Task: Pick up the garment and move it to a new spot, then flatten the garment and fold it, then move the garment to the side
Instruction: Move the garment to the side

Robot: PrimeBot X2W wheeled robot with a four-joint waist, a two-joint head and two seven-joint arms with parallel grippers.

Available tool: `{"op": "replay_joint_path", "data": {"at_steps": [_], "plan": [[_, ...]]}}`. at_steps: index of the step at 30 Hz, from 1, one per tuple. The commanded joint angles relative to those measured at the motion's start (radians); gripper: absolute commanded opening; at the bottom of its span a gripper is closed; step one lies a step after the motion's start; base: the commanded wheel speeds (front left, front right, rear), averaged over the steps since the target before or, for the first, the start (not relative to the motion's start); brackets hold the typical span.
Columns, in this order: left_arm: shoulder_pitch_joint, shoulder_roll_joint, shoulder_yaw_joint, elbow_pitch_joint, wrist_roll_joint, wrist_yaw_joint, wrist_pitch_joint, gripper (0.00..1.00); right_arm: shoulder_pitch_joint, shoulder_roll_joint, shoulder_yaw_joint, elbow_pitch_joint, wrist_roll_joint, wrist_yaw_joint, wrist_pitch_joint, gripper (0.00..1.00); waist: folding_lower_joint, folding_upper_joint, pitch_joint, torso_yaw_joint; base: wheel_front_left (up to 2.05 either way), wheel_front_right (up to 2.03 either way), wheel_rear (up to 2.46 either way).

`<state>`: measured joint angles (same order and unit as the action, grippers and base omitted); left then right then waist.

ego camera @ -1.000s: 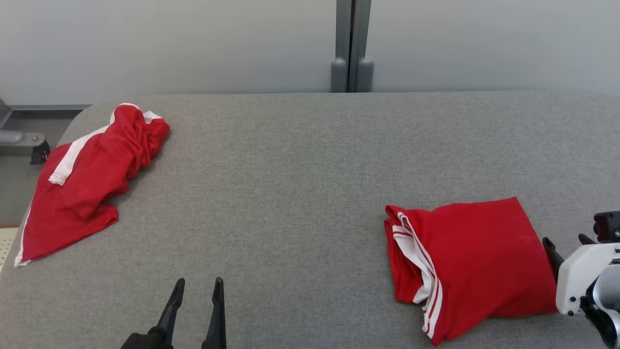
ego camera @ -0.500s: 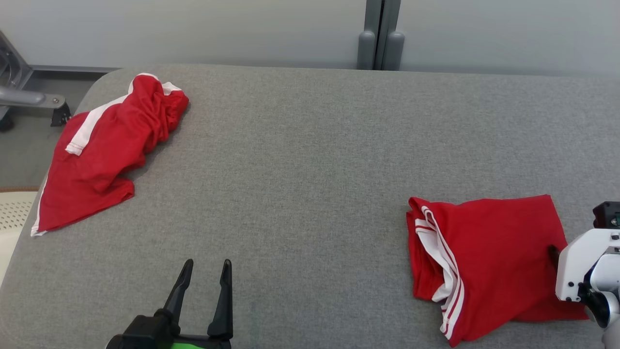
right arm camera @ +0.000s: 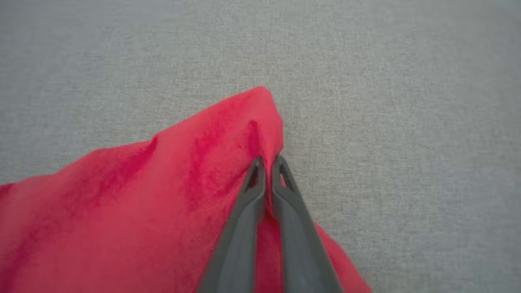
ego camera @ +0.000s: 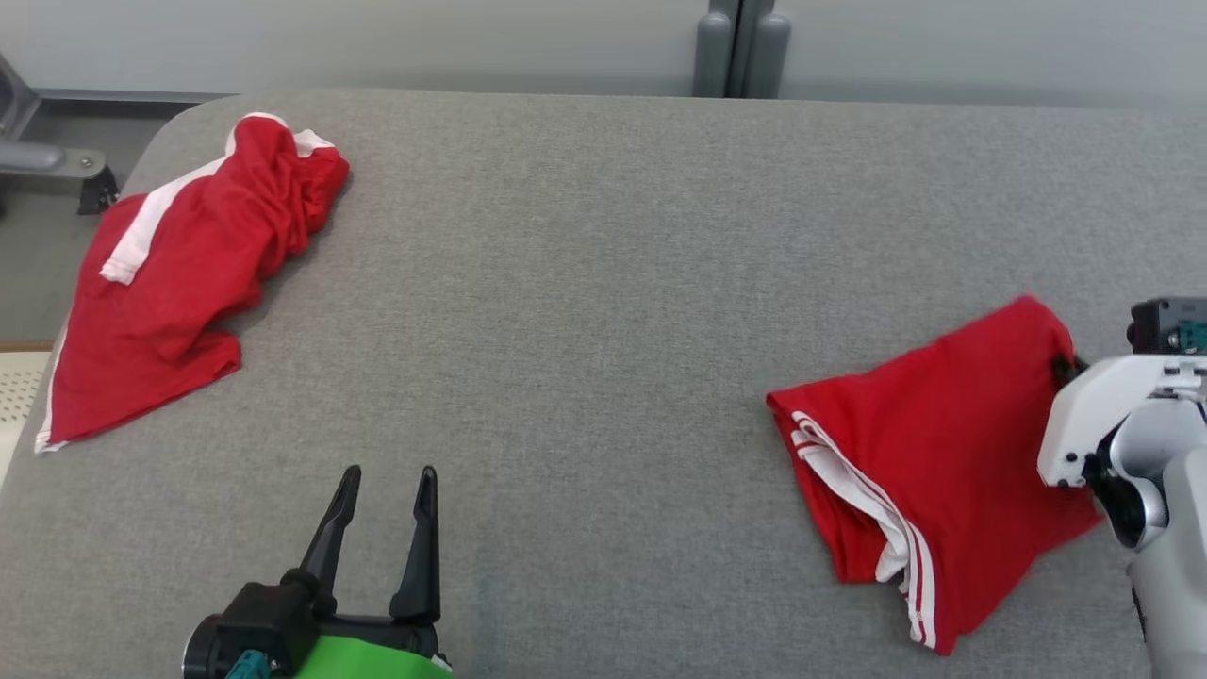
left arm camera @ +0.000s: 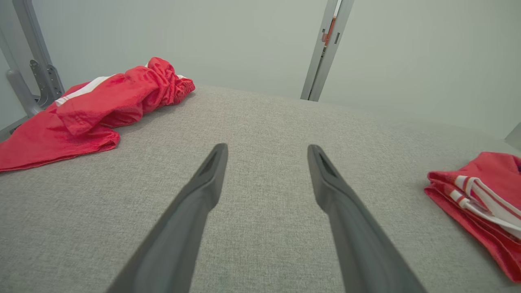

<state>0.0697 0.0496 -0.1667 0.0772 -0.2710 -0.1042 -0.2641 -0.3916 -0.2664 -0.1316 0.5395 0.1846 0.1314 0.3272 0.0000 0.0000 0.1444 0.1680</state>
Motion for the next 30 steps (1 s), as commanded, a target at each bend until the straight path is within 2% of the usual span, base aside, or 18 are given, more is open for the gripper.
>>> {"op": "replay_joint_path", "data": {"at_steps": [1,6,11,19,24,30], "plan": [[-0.011,0.002,0.005,-0.007,-0.002,-0.002,0.000,1.00,-0.024,-0.014,0.008,-0.009,-0.004,-0.001,-0.017,0.00,0.0000,0.0000,0.019,-0.052,0.00,0.00,0.00],[-0.038,0.002,0.014,-0.033,0.025,-0.013,0.000,1.00,-0.132,-0.015,-0.045,-0.021,-0.052,-0.001,-0.075,0.00,0.0000,0.0000,0.096,-0.137,0.00,0.00,0.00],[-0.080,0.022,0.016,-0.053,0.056,-0.025,0.000,1.00,-0.248,0.010,-0.199,-0.019,-0.158,-0.002,-0.154,0.00,0.0000,0.0000,0.204,-0.178,0.00,0.00,0.00],[-0.122,0.081,0.005,-0.079,0.039,-0.027,0.000,1.00,-0.408,0.002,-0.502,-0.010,-0.367,-0.002,-0.202,0.00,0.0000,0.0000,0.303,-0.150,0.00,0.00,0.00],[-0.103,0.115,0.016,-0.091,0.031,-0.027,0.000,1.00,-0.482,-0.008,-0.636,-0.021,-0.474,-0.002,-0.206,0.00,0.0000,0.0000,0.326,-0.135,0.00,0.00,0.00],[-0.106,0.129,0.022,-0.101,0.026,-0.027,0.000,1.00,-0.532,-0.013,-0.767,-0.024,-0.581,-0.002,-0.225,0.00,0.0000,0.0000,0.339,-0.126,0.00,0.00,0.00]]}}
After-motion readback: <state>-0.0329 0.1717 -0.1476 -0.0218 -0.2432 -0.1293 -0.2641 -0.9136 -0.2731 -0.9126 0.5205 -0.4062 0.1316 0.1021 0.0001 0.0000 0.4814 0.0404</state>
